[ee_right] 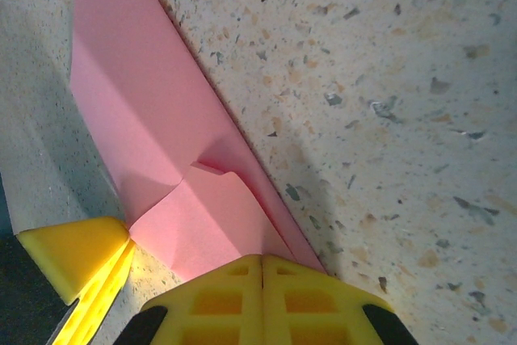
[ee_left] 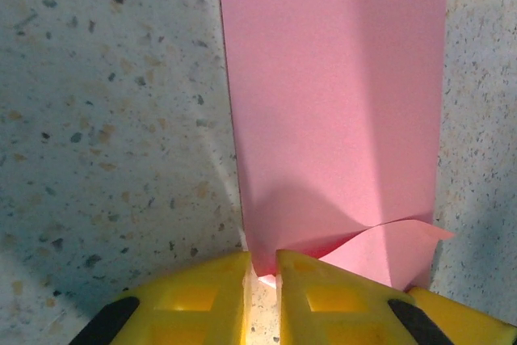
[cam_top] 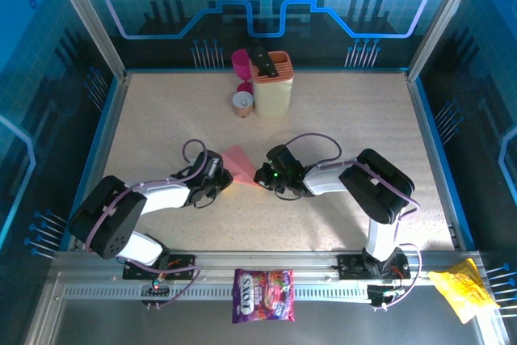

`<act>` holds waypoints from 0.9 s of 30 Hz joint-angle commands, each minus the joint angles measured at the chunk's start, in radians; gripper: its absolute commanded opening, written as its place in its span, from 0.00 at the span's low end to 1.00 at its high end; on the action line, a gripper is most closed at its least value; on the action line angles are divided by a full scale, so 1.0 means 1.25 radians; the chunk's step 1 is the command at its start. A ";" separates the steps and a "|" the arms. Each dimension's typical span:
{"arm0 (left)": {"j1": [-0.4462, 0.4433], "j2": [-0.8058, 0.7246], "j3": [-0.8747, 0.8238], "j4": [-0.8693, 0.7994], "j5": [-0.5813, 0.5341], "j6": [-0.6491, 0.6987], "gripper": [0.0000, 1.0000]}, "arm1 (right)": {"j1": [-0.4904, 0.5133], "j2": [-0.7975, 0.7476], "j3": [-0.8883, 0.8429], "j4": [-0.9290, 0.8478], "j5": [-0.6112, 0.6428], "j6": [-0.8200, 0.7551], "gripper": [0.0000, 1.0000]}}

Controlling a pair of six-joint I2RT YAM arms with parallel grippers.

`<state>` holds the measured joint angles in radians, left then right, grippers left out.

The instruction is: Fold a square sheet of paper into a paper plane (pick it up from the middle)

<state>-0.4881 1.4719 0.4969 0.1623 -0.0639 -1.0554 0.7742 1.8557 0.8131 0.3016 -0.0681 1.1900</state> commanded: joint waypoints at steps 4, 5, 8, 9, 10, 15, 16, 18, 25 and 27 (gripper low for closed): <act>0.000 0.026 0.029 0.058 0.007 0.013 0.19 | 0.016 0.092 -0.059 -0.201 0.032 0.003 0.00; 0.000 0.025 0.027 0.059 0.006 0.011 0.19 | 0.016 0.092 -0.059 -0.200 0.032 0.003 0.00; 0.001 0.024 0.027 0.062 0.004 0.011 0.18 | 0.016 0.092 -0.060 -0.198 0.032 0.003 0.00; 0.000 0.024 0.028 0.063 0.003 0.012 0.18 | 0.016 0.093 -0.060 -0.198 0.032 0.003 0.00; 0.000 0.023 0.029 0.065 0.003 0.013 0.17 | 0.016 0.093 -0.061 -0.199 0.032 0.003 0.00; 0.000 0.018 0.036 0.065 0.002 0.025 0.11 | 0.016 0.094 -0.062 -0.196 0.032 0.003 0.00; 0.000 0.016 0.037 0.065 0.001 0.026 0.08 | 0.016 0.094 -0.063 -0.195 0.031 0.003 0.00; 0.000 0.013 0.040 0.062 0.001 0.030 0.05 | 0.016 0.094 -0.064 -0.194 0.031 0.003 0.00; 0.000 -0.005 0.033 0.061 0.000 0.036 0.00 | 0.016 0.094 -0.059 -0.192 0.028 -0.001 0.00; 0.000 -0.015 0.031 0.058 0.000 0.036 0.00 | 0.015 0.091 -0.058 -0.193 0.026 -0.005 0.00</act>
<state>-0.4881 1.4841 0.5251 0.2230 -0.0639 -1.0370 0.7742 1.8591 0.8108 0.3176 -0.0715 1.1904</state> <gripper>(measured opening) 0.065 0.048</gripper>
